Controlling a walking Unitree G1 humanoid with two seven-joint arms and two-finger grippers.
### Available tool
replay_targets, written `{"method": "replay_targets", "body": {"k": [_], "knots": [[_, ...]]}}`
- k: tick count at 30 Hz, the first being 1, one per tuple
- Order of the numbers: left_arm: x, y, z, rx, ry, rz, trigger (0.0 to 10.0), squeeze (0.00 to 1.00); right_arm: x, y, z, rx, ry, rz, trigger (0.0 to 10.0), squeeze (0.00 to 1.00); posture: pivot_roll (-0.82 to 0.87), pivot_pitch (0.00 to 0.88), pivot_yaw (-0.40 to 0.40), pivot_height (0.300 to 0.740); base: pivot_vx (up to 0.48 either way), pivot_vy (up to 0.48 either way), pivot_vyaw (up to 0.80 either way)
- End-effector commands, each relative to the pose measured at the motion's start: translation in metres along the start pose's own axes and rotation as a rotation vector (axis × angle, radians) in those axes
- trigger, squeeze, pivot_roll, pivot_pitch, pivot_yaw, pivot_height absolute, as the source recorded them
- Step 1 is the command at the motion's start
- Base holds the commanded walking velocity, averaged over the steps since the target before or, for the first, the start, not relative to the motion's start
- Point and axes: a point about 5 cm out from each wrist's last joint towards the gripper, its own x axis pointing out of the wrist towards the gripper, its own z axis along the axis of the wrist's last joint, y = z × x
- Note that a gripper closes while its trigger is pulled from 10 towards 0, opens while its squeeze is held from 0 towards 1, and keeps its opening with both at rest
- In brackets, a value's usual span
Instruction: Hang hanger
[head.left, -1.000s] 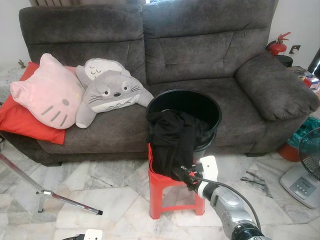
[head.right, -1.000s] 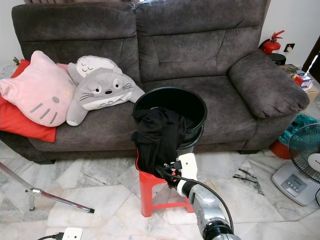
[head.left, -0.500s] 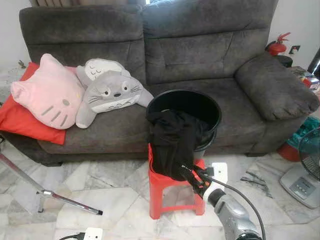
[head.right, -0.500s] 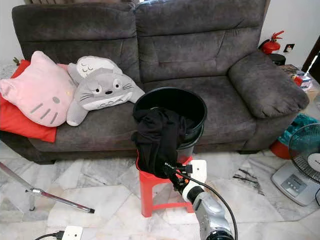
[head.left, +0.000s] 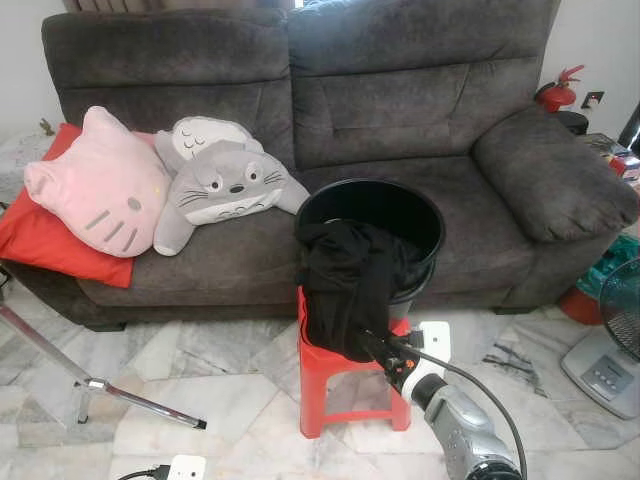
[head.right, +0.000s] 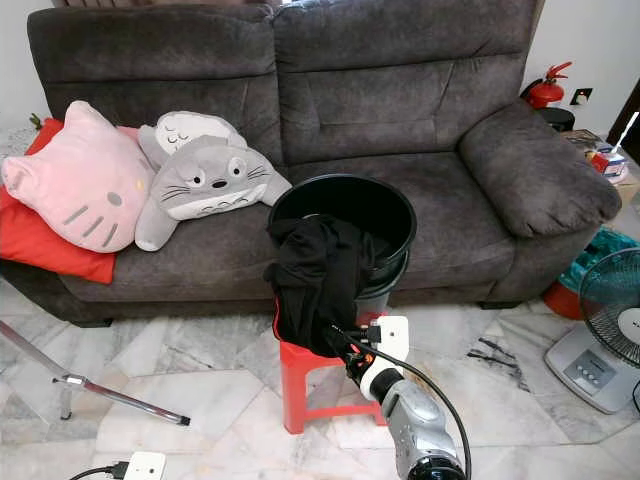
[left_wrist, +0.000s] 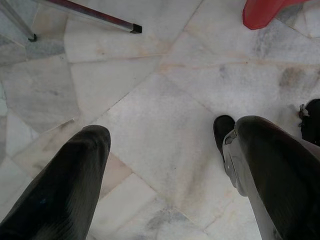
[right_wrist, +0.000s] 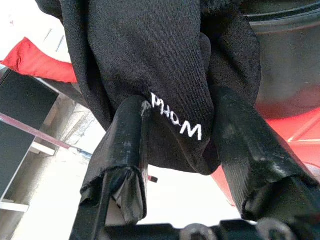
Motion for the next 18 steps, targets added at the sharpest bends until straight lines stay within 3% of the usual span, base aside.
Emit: {"method": "replay_targets", "body": {"k": [1,18], "knots": [[-0.0004,0.004,-0.0033,0.029,0.019,0.004,10.0,0.0,0.0071,0.0062,0.0073,-0.007,-0.01,0.029,0.0,0.0,-0.13,0.0,0.074,0.74,0.0,0.0,0.0],[-0.0004,0.0042,-0.004,0.031,0.023,-0.004,10.0,0.0,0.0099,0.0096,0.0083,-0.017,-0.01,0.037,0.0,0.0,-0.13,0.0,0.075,0.74,0.0,0.0,0.0]]}}
